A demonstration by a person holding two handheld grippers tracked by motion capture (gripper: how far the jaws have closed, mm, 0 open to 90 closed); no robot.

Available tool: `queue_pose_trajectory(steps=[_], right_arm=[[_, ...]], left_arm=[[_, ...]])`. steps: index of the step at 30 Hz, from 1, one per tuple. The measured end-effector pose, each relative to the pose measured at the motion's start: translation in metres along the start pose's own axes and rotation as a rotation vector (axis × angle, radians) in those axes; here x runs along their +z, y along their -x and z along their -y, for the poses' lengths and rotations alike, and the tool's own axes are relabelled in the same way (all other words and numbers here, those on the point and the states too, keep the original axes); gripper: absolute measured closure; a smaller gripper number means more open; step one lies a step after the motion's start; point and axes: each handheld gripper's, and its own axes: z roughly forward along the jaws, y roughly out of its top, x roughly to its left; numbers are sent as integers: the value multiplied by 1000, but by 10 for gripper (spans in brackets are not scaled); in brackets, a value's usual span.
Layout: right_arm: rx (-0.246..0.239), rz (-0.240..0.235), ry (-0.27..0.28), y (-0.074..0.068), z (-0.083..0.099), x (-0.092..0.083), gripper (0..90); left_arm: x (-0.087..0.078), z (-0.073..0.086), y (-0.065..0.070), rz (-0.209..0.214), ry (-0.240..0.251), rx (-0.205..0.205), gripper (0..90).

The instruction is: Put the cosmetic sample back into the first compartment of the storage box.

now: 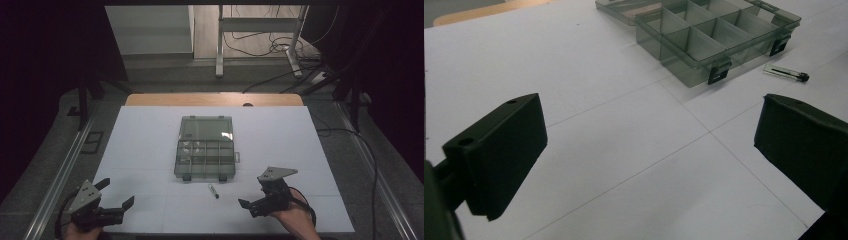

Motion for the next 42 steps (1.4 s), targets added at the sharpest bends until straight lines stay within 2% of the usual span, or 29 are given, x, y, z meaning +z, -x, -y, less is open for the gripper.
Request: queue_pose_trajectory(steps=[14,23,29,32,36,40,42], right_arm=[[-21,-28,-50,-4,-10,21,0],[17,-41,-109,-11,-16,34,0],[22,-50,-129,-15,-20,38,0],[7,-46,-140,-19,-24,41,6],[-4,-45,-162,-22,-27,46,57],[16,-79,-170,-24,-31,50,129],[12,-83,-169,-24,-33,51,166]], left_arm=[[0,0,0,6,1,-4,9],[0,0,0,7,-1,0,10],[0,0,0,7,-1,1,9],[0,0,0,7,-1,2,10],[0,0,0,9,-1,3,10],[0,0,0,10,1,4,10],[0,0,0,10,1,5,9]])
